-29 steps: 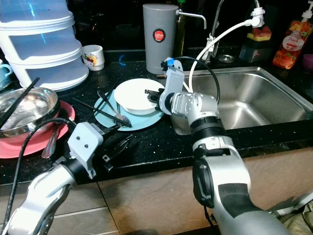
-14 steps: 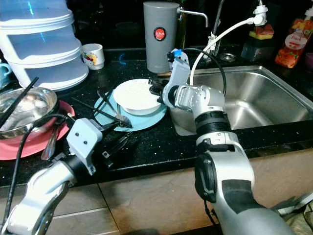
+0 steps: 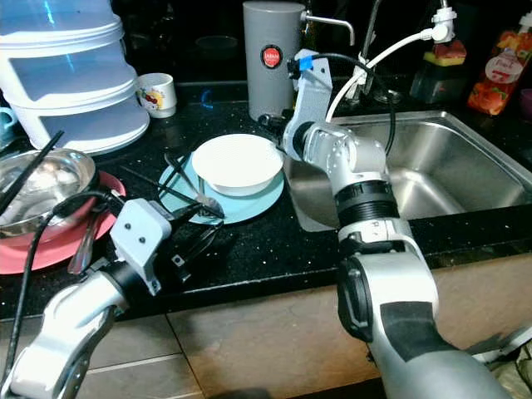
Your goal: Kitchen organization
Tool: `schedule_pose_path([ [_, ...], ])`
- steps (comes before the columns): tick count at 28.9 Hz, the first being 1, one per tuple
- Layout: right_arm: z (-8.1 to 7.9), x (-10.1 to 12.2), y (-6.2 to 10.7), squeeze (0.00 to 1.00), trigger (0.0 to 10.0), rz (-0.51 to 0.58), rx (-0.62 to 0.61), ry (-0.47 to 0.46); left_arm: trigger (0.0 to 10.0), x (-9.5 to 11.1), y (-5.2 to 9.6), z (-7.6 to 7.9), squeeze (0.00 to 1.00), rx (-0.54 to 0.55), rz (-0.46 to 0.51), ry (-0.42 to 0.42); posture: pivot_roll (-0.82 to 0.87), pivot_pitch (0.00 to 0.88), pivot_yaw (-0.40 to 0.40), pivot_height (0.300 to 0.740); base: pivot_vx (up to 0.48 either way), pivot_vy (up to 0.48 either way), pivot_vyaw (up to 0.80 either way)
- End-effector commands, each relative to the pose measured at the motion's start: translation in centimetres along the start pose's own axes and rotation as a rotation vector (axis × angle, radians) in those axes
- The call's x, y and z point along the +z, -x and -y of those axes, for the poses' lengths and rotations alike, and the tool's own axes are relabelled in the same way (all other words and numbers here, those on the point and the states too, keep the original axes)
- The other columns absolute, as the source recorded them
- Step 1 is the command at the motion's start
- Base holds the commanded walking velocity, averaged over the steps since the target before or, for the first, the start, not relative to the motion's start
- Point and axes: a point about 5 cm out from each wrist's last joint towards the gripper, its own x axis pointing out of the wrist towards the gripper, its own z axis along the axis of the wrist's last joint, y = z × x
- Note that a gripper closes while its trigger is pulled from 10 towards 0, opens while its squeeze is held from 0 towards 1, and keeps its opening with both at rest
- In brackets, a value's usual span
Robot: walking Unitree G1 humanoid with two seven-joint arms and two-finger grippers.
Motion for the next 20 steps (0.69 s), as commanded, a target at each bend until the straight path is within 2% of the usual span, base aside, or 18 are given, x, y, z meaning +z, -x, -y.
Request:
schedule_pose_path([
  [1, 0.6, -0.3, 0.2, 1.0, 10.0, -0.006, -0.033, 0.031, 10.0, 0.2, 0.2, 0.3, 0.0, -0.013, 0.004, 0.01, 0.04, 0.069, -0.028, 0.74, 0.0, 0.0, 0.0],
  [8, 1.0, -1.0, 0.2, 1.0, 10.0, -0.04, -0.054, 0.075, 10.0, 0.1, 0.1, 0.4, 0.0, -0.016, 0.002, 0.012, 0.04, 0.064, -0.029, 0.74, 0.0, 0.0, 0.0],
  [9, 1.2, -1.3, 0.2, 0.81, 10.0, -0.048, -0.066, 0.099, 10.0, 0.1, 0.1, 0.5, 0.0, -0.016, 0.002, 0.013, 0.04, 0.062, -0.03, 0.74, 0.0, 0.0, 0.0],
  [11, 1.2, -1.5, 0.2, 0.81, 10.0, -0.053, -0.073, 0.115, 10.0, 0.1, 0.2, 0.6, 0.0, -0.016, 0.001, 0.014, 0.04, 0.061, -0.03, 0.74, 0.0, 0.0, 0.0],
  [12, 1.4, -1.7, 0.2, 0.0, 10.0, -0.053, -0.087, 0.138, 10.0, 0.1, 0.2, 0.6, 0.0, -0.016, 0.001, 0.014, 0.04, 0.062, -0.03, 0.74, 0.0, 0.0, 0.0],
  [20, 1.5, -2.7, 0.0, 0.0, 10.0, -0.088, -0.118, 0.186, 10.0, 0.0, 0.1, 0.7, 0.0, -0.017, -0.001, 0.016, 0.03, 0.065, -0.03, 0.74, 0.0, 0.0, 0.0],
])
